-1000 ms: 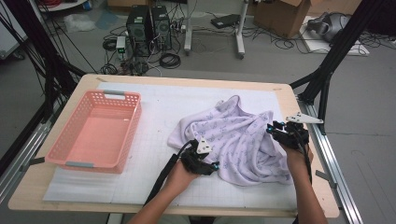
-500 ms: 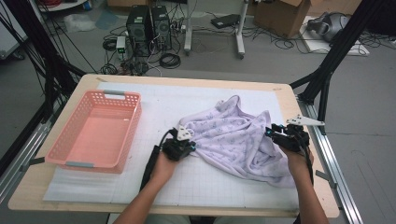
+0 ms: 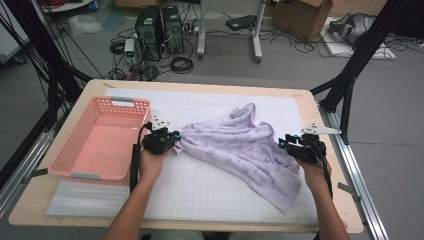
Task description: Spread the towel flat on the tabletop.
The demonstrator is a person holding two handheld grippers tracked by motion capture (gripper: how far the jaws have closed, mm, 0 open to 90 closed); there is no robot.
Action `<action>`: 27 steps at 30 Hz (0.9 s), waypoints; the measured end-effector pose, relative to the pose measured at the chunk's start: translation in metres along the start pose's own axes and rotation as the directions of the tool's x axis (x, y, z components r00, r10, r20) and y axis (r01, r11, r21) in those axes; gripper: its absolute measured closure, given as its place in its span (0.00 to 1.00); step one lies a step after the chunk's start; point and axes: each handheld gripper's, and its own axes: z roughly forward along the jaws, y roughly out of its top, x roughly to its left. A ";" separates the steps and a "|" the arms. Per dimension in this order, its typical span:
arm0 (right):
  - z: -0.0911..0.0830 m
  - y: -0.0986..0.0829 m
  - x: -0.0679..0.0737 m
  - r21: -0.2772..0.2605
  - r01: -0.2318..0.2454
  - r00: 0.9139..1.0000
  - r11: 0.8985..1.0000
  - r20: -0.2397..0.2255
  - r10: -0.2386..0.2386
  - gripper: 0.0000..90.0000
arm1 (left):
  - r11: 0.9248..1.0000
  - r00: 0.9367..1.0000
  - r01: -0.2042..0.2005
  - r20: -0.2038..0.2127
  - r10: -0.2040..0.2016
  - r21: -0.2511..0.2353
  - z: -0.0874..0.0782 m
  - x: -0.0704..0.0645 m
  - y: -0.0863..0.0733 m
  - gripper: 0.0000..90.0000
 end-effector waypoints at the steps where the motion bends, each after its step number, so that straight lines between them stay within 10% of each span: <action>1: 0.001 0.000 0.000 0.004 -0.002 1.000 1.000 -0.005 0.002 0.67 | 1.000 0.999 0.024 0.022 -0.024 -0.004 -0.001 -0.001 0.000 0.71; 6: 0.008 0.000 0.005 0.032 0.017 1.000 0.999 -0.016 -0.016 0.65 | 1.000 0.997 -0.007 0.070 0.008 -0.014 -0.007 -0.011 -0.005 0.50; 15: 0.008 -0.002 0.008 0.023 0.008 1.000 1.000 -0.014 -0.008 0.65 | 0.991 0.980 -0.102 0.162 0.115 -0.087 -0.016 -0.049 -0.001 0.52; 20: 0.012 -0.010 0.019 0.047 0.030 0.997 0.998 -0.070 -0.027 0.61 | 0.992 0.964 -0.127 0.234 0.127 -0.017 0.005 -0.070 -0.005 0.50; 27: 0.028 -0.030 0.032 0.164 0.082 0.973 0.983 -0.227 -0.043 0.54 | 0.984 0.963 -0.156 0.236 0.132 0.088 0.036 -0.088 -0.013 0.39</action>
